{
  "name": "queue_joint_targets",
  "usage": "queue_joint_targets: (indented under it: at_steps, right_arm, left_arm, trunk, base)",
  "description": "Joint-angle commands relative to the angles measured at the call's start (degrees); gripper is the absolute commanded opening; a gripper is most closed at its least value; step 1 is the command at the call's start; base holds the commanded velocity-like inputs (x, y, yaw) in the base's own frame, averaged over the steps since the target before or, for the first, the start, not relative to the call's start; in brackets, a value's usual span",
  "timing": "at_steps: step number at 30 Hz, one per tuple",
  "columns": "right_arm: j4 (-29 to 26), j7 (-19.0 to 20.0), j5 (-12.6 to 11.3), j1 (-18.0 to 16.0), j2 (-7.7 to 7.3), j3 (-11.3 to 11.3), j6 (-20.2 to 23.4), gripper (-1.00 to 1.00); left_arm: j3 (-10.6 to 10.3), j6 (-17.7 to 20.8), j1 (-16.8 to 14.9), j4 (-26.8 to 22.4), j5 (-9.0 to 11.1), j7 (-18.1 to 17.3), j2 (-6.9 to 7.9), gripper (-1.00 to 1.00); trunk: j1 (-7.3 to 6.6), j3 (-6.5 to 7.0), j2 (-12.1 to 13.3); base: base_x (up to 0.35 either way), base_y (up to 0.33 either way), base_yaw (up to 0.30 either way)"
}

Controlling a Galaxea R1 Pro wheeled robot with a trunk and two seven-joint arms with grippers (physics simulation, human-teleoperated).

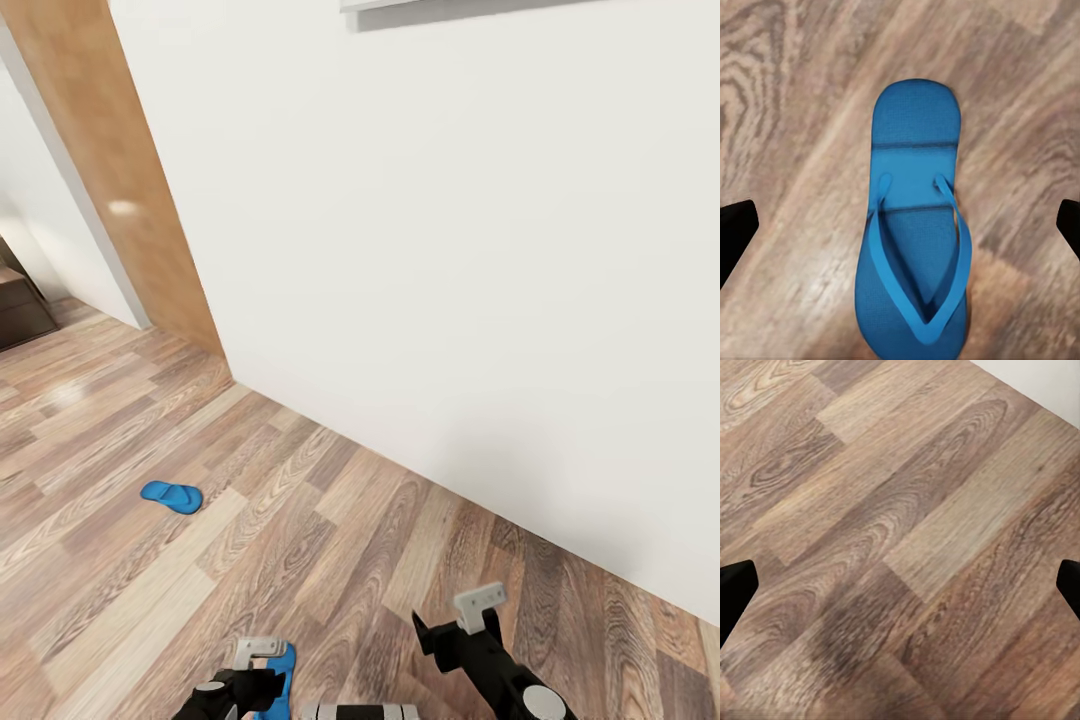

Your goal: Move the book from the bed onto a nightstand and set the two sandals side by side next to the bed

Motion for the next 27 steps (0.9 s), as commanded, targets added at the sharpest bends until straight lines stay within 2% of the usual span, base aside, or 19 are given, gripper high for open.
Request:
queue_joint_targets:
  at_steps: [1,3,11,27]
  right_arm:
    - [-0.10,0.65,0.02,0.00,-0.03,-0.38,0.27,1.00]
    - [-0.10,1.08,0.02,0.01,-0.04,-0.69,0.27,1.00]
    - [-0.10,2.37,0.02,0.01,-0.07,-1.61,0.25,1.00]
    - [-0.10,4.09,0.02,0.01,-0.15,-2.00,0.32,1.00]
  left_arm:
    - [-0.02,0.34,0.01,-0.13,-0.03,-0.05,0.00,1.00]
    - [-0.02,0.34,0.01,-0.13,-0.03,-0.05,0.01,1.00]
    - [-0.02,0.33,0.01,-0.14,-0.03,-0.05,0.04,1.00]
    - [-0.02,0.33,0.01,-0.20,-0.03,-0.05,-0.01,1.00]
  trunk:
    - [0.02,-0.27,-0.03]
    - [0.07,-0.71,-0.06]
    - [0.07,-0.71,-0.06]
    - [0.07,-0.71,-0.06]
  base:
    - [0.000,0.000,0.000]
    - [0.000,0.000,0.000]
    - [0.000,0.000,0.000]
    - [0.000,0.000,0.000]
